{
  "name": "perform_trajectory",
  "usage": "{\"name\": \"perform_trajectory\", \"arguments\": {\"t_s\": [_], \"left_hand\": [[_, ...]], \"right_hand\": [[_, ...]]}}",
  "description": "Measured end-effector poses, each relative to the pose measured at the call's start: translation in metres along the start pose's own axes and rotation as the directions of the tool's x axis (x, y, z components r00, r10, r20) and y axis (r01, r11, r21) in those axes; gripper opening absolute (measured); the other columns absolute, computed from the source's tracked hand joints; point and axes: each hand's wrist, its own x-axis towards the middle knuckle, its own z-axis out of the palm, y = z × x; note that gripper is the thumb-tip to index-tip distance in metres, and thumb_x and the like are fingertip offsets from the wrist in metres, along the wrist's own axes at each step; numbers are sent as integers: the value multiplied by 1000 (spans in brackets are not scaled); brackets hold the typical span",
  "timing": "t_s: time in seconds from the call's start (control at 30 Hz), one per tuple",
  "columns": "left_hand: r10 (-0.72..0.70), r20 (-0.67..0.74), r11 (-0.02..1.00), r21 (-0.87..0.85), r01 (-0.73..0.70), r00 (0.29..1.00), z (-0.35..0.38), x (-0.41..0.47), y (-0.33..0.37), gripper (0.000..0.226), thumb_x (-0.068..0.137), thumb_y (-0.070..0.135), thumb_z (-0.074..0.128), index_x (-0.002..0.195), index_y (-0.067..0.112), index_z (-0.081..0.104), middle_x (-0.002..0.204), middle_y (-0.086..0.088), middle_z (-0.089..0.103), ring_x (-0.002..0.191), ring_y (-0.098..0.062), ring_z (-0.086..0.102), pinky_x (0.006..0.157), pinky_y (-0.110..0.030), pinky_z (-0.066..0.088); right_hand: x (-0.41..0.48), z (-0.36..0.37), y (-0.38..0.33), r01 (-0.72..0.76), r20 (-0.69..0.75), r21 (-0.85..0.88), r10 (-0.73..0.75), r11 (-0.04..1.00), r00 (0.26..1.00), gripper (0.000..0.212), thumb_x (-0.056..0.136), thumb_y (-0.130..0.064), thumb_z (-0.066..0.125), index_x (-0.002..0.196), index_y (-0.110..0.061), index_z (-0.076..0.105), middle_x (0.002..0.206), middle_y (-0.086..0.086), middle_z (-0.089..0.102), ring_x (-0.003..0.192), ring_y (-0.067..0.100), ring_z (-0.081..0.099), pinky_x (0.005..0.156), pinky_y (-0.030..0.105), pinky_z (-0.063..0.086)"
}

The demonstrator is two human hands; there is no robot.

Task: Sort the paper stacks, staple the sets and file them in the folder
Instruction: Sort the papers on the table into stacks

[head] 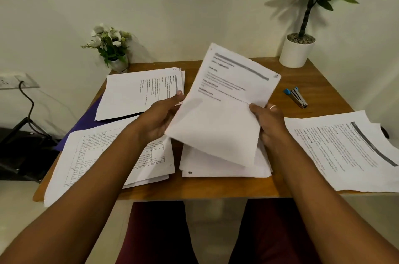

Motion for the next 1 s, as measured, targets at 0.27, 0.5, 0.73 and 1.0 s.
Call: {"name": "perform_trajectory", "arguments": {"t_s": [0.27, 0.5, 0.73, 1.0], "left_hand": [[50, -240, 993, 118, -22, 970, -14, -8, -9, 14, 100, 15, 61, 114, 18, 62, 111, -9, 74, 97, -32, 74, 73, -43, 63], [234, -567, 926, 377, -4, 790, -77, 20, 13, 17, 97, 19, 65, 112, 10, 61, 100, -11, 64, 79, -25, 61, 54, -33, 49], [305, -692, 861, 494, 120, 655, -166, 40, 48, 29, 99, 3, 58, 73, 11, 49, 69, -10, 45, 45, -16, 48, 26, -14, 32], [456, -601, 541, 773, 332, 656, -207, 57, 53, 10, 90, 6, 61, 87, -3, 60, 87, -17, 55, 84, -33, 58, 79, -34, 46]], "right_hand": [[-15, 39, 11, -51, 85, 160, 38, 986, 996, 22, 87, 7, 71, 104, -4, 62, 93, 12, 72, 60, 24, 69, 54, 37, 62], [-28, 60, 21, 199, 149, -265, -164, 943, 975, 39, 86, -29, 80, 117, -19, 58, 102, -4, 71, 88, 12, 71, 66, 21, 56], [-10, 19, 39, 285, 64, -809, -405, 514, 912, 35, 88, -35, 77, 119, -24, 66, 132, 4, 60, 125, 23, 49, 96, 36, 44], [-5, 17, 45, 218, 11, -855, -403, 470, 915, 62, 85, -44, 79, 138, -23, 56, 147, 7, 49, 136, 27, 38, 108, 46, 35]]}}
